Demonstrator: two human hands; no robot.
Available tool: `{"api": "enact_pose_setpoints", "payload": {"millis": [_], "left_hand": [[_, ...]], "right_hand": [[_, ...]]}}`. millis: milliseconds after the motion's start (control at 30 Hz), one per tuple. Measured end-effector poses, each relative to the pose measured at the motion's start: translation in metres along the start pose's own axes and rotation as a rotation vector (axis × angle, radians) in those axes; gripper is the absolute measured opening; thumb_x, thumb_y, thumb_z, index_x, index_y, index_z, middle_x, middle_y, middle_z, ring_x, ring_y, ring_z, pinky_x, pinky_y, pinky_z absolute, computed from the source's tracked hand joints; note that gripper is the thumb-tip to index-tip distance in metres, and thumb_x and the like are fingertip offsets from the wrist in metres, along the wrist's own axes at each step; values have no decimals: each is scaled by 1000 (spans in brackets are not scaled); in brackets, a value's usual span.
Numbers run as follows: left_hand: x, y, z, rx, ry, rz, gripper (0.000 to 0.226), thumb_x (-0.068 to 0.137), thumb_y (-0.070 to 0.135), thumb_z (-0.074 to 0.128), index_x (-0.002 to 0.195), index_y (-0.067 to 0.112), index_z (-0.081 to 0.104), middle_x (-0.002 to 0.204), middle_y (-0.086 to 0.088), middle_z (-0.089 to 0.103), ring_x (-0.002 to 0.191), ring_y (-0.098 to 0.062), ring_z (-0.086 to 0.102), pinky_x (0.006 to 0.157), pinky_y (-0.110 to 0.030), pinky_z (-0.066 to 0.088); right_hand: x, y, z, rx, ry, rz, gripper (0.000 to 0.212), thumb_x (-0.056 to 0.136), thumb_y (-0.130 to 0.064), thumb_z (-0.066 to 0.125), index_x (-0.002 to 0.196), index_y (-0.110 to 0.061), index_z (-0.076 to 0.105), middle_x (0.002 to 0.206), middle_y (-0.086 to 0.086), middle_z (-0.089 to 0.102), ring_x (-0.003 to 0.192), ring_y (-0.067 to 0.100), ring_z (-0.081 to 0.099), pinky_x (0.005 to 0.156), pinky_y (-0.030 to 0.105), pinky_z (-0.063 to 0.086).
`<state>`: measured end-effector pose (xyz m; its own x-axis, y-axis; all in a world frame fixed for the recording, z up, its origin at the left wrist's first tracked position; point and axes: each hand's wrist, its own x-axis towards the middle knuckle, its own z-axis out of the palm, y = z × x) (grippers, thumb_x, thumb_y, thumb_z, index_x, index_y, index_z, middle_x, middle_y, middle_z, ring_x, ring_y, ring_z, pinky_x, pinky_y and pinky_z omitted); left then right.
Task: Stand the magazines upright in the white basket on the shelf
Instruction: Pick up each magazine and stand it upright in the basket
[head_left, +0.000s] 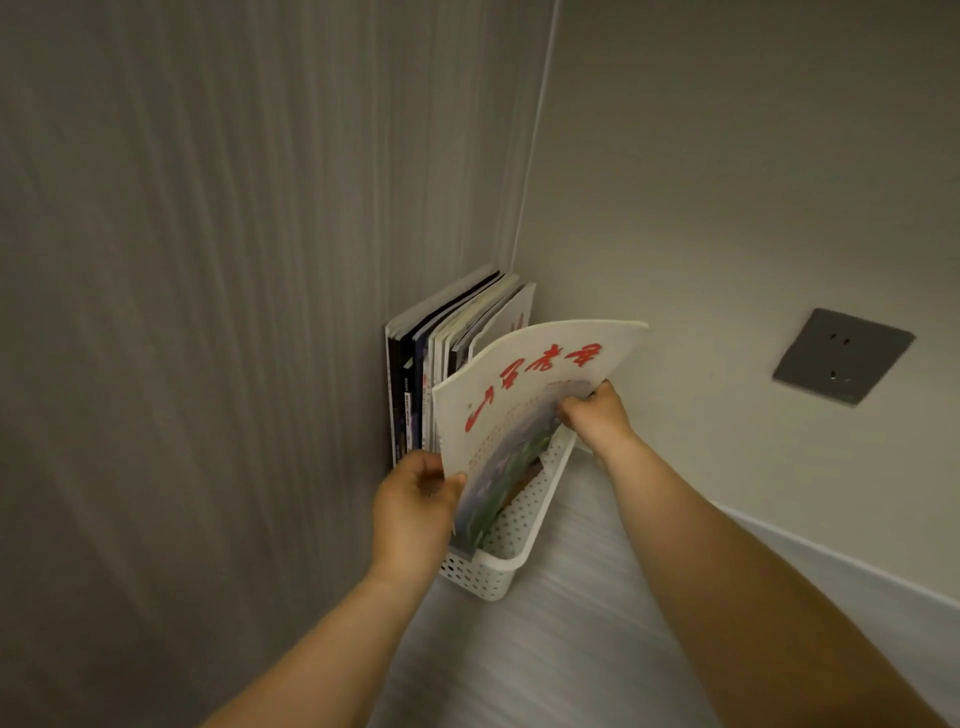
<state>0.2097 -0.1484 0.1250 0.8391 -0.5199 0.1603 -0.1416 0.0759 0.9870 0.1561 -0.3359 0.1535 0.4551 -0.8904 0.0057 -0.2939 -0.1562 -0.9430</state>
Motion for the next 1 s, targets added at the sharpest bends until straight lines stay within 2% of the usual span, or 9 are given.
{"api": "enact_pose_setpoints", "payload": {"millis": [100, 267, 367, 500, 600, 700, 767, 900, 1000], "left_hand": [[9, -6, 3, 22, 22, -9, 32, 79, 1, 61, 61, 24, 48, 67, 14, 55, 65, 5, 51, 46, 4, 39], [12, -15, 9, 77, 42, 12, 32, 76, 1, 64, 62, 25, 49, 66, 11, 54, 63, 2, 49, 49, 3, 39], [7, -29, 1, 108, 112, -46, 21, 77, 7, 65, 75, 22, 51, 71, 9, 54, 67, -4, 50, 58, -9, 41], [-6, -55, -10, 32, 252, -221, 19, 80, 10, 62, 86, 16, 45, 81, -3, 51, 79, -22, 52, 76, -30, 39], [-10, -68, -12, -60, 170, -471, 45, 83, 22, 60, 120, 8, 38, 110, -10, 49, 101, -26, 49, 90, -45, 46], [-3, -68, -11, -146, 29, -659, 52, 85, 28, 56, 129, 11, 35, 120, -8, 49, 110, -27, 48, 70, -39, 49], [5, -68, -10, -202, 3, -731, 45, 84, 27, 57, 123, 11, 43, 115, -8, 55, 107, -27, 52, 62, -34, 47], [15, -64, -9, -279, -1, -801, 8, 84, 20, 55, 82, 12, 55, 78, -4, 58, 73, -17, 55, 65, -33, 45], [15, -68, -10, -299, 17, -785, 10, 83, 18, 57, 74, 15, 55, 75, -5, 60, 69, -17, 57, 52, -29, 47]], "right_hand": [[8, 10, 7, 26, -21, 33, 37, 82, -1, 47, 119, -2, 49, 120, 21, 58, 98, 26, 54, 79, 32, 44], [6, 18, 16, 134, -25, 83, 71, 86, -17, 56, 142, -17, 12, 147, 12, 31, 132, 29, 36, 102, 38, 36], [-6, 20, 23, 168, -127, 65, 74, 88, -23, 55, 143, -26, 6, 149, 8, 28, 133, 27, 34, 106, 43, 33], [-28, 23, 40, 208, -301, 8, 66, 89, -29, 50, 142, -31, 11, 150, 2, 29, 124, 13, 36, 100, 35, 37], [-48, 26, 54, 236, -420, 7, 65, 90, -35, 47, 142, -37, 7, 150, -4, 24, 122, 10, 33, 95, 29, 39], [-62, 29, 61, 236, -455, -19, 67, 88, -40, 46, 141, -39, 6, 153, -5, 19, 137, 17, 25, 112, 44, 26], [-66, 29, 62, 214, -475, -41, 72, 86, -41, 50, 141, -39, 4, 153, -4, 21, 138, 19, 25, 113, 50, 25], [-66, 26, 63, 185, -486, -52, 79, 85, -31, 57, 142, -37, 2, 152, -1, 24, 137, 19, 28, 112, 51, 27], [-66, 25, 64, 175, -478, -53, 80, 85, -28, 57, 142, -36, 2, 152, 1, 23, 137, 19, 29, 112, 51, 28]]}}
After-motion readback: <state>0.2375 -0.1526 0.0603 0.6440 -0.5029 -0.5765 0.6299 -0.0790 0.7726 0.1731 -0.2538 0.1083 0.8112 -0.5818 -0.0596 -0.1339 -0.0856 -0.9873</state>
